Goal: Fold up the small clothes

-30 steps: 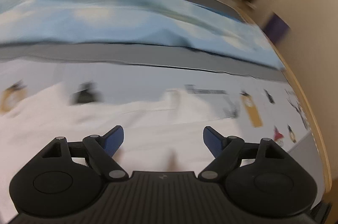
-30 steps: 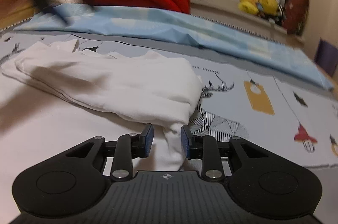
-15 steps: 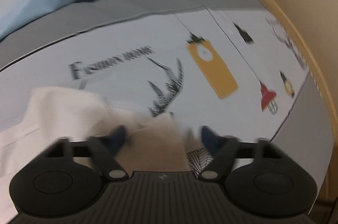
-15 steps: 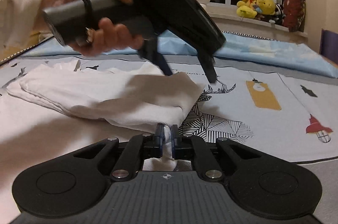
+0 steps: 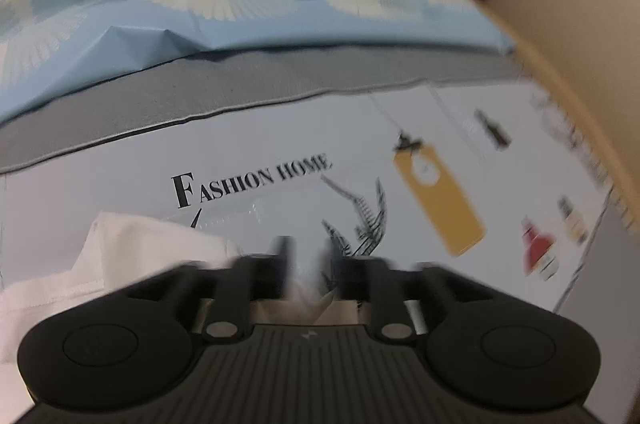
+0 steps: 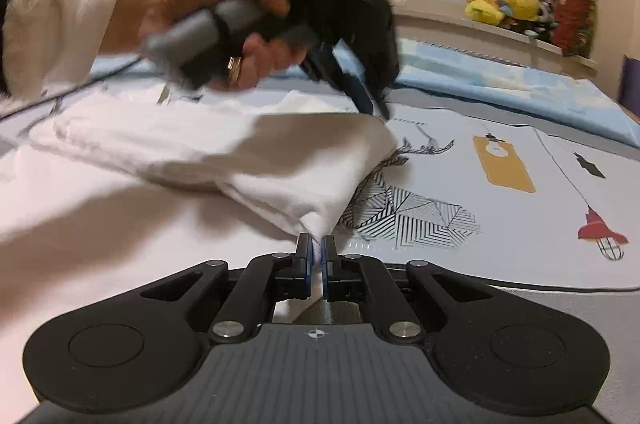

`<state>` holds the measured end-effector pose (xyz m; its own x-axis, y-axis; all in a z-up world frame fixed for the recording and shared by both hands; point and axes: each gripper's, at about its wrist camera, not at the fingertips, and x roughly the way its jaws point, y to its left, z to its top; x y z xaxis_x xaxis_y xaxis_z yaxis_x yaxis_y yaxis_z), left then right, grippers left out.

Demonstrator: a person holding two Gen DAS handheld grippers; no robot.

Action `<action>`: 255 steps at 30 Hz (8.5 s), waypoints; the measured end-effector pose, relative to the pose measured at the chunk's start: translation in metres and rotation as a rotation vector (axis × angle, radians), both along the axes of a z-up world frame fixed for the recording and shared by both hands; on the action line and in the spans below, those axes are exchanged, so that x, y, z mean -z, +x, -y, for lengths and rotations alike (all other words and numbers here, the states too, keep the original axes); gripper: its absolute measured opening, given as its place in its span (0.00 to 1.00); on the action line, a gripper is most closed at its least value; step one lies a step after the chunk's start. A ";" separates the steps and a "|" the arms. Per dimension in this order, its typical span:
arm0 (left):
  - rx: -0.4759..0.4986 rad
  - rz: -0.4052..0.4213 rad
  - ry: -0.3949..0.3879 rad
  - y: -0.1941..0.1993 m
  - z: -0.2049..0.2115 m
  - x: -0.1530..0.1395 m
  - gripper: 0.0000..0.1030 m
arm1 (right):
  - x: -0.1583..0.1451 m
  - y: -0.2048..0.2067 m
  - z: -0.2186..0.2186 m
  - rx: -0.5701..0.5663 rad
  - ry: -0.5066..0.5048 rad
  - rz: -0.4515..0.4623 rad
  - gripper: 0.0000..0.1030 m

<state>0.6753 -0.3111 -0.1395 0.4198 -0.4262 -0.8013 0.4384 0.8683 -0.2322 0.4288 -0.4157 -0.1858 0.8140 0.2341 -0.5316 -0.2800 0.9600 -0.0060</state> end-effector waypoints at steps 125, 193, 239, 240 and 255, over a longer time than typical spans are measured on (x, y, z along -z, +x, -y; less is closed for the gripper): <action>-0.398 -0.035 -0.118 -0.372 -0.443 -0.127 0.06 | -0.162 -0.118 -0.014 0.288 0.380 -0.376 0.05; -0.411 0.058 -0.041 -0.177 -0.414 0.013 0.35 | -0.019 0.081 -0.138 -0.131 -0.152 -0.184 0.06; -0.511 0.114 0.016 -0.395 -0.462 -0.029 0.89 | -0.048 -0.165 -0.001 0.490 0.239 -0.331 0.44; -0.493 0.134 0.005 -0.400 -0.462 -0.031 0.87 | -0.047 -0.165 -0.007 0.439 0.192 -0.329 0.43; -0.157 0.161 0.183 -0.397 -0.408 0.015 0.23 | -0.023 -0.139 -0.045 0.198 -0.100 -0.322 0.11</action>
<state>0.2778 0.0972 -0.1547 0.5977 -0.2005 -0.7762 0.3135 0.9496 -0.0039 0.2899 -0.3705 -0.1631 0.6261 0.0235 -0.7794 -0.0923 0.9948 -0.0442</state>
